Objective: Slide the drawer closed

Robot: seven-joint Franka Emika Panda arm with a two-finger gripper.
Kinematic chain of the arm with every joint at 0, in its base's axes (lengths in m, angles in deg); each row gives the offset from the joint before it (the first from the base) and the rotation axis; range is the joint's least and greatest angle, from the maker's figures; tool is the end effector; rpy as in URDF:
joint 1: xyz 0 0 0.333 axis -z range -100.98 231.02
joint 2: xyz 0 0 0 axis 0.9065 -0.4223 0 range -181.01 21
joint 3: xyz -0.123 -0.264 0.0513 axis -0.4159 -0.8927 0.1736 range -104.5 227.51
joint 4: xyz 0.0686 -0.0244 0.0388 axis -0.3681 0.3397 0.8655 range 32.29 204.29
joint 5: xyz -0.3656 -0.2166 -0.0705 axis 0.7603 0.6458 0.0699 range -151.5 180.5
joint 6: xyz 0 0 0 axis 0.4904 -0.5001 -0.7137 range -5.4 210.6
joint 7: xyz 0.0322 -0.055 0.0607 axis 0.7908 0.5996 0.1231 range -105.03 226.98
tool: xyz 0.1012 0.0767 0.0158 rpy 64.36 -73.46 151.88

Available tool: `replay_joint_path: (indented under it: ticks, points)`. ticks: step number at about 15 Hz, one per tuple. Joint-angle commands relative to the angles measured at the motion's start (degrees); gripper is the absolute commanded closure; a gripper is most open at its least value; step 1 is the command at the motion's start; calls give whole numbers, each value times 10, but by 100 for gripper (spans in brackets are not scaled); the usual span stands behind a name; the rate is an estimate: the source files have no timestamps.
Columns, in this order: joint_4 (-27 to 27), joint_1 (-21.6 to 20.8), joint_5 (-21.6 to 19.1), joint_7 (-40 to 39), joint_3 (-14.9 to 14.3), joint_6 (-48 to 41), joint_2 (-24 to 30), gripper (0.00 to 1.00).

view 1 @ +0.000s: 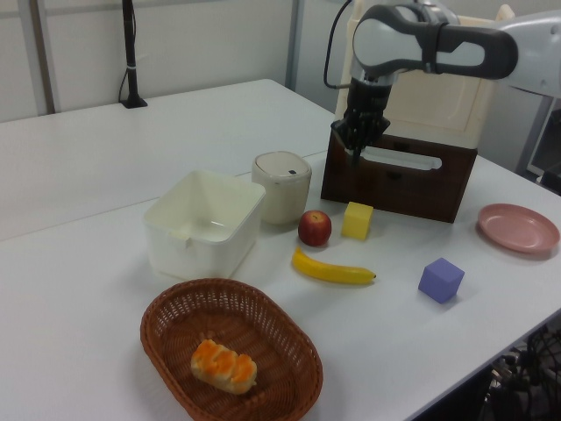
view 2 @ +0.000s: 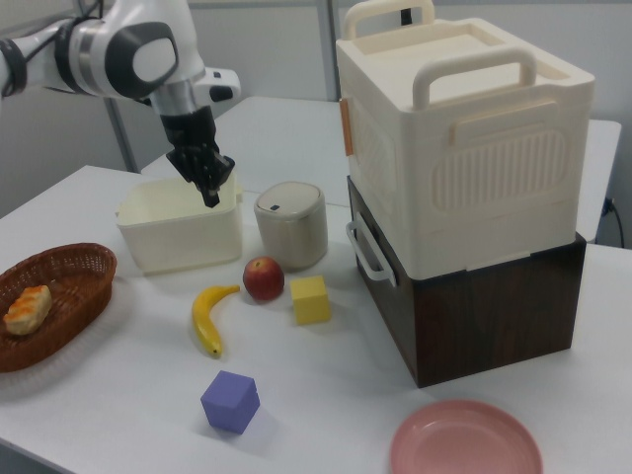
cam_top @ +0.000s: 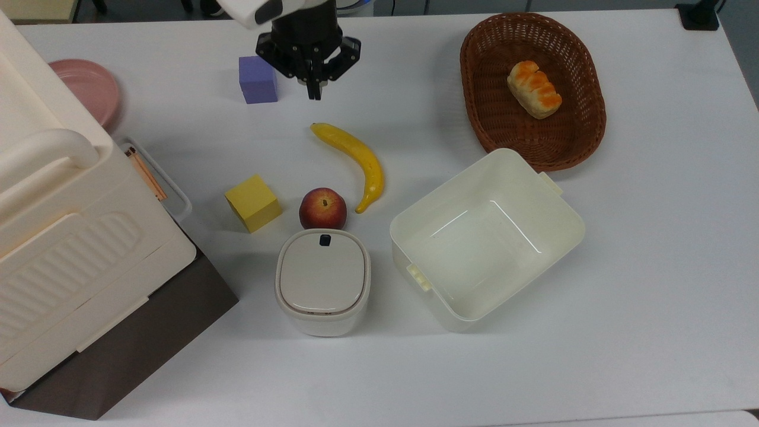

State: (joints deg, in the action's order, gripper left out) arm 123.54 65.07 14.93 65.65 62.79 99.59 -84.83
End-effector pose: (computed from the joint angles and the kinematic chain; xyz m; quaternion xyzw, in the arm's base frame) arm 0.6342 0.0126 0.5064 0.9990 -0.0293 0.0343 0.0009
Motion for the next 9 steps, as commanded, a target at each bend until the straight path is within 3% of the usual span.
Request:
replay_joint_path:
  ticks: [1,2,3,9]
  points:
    - [12,-15,-10,-63,-14,-35,29,63]
    - [11,-15,-10,-67,-15,-49,30,25]
    - [10,-17,-10,-60,-14,-55,30,0]
    - [5,-24,1,-61,-17,-59,37,0]
